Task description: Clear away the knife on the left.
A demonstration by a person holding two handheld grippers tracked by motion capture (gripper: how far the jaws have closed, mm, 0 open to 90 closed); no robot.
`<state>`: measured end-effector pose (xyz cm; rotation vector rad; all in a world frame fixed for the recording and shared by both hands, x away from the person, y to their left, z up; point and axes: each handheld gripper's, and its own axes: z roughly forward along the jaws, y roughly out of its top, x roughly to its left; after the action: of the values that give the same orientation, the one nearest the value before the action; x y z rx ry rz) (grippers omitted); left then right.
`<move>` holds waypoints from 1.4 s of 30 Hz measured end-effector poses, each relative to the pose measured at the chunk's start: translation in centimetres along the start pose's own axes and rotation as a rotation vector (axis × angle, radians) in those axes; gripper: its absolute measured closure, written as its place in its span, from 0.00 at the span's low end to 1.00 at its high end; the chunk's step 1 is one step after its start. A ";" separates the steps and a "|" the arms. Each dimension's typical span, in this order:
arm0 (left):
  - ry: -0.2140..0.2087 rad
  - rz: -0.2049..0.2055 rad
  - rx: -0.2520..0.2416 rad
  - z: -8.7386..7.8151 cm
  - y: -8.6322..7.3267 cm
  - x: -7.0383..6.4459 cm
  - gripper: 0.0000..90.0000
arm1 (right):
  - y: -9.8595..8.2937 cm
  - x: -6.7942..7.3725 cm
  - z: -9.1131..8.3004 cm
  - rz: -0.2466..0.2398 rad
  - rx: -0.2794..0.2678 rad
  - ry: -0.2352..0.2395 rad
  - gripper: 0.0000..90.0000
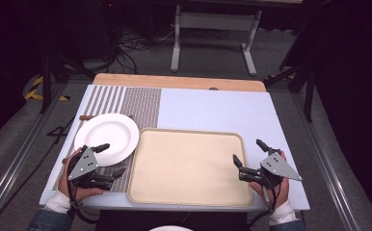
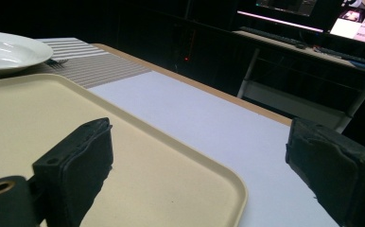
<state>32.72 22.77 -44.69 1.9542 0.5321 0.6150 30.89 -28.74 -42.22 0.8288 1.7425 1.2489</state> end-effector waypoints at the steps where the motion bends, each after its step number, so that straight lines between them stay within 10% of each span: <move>1: 0.001 0.001 0.002 0.0 0.0 0.0 0.08 | 0.0 0.0 0.0 0.002 0.001 0.000 0.10; 28: 0.029 0.001 0.029 -1.2 -0.4 -0.1 0.09 | 0.5 0.8 0.6 -0.032 -0.020 0.039 0.10; 42: 0.079 -0.053 0.097 -3.5 -1.5 2.4 0.05 | 0.5 0.8 1.2 -0.032 -0.006 0.054 0.10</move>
<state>32.23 27.25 -44.17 2.0061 0.6722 0.6455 31.60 -27.45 -42.11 0.7669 1.7876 1.2649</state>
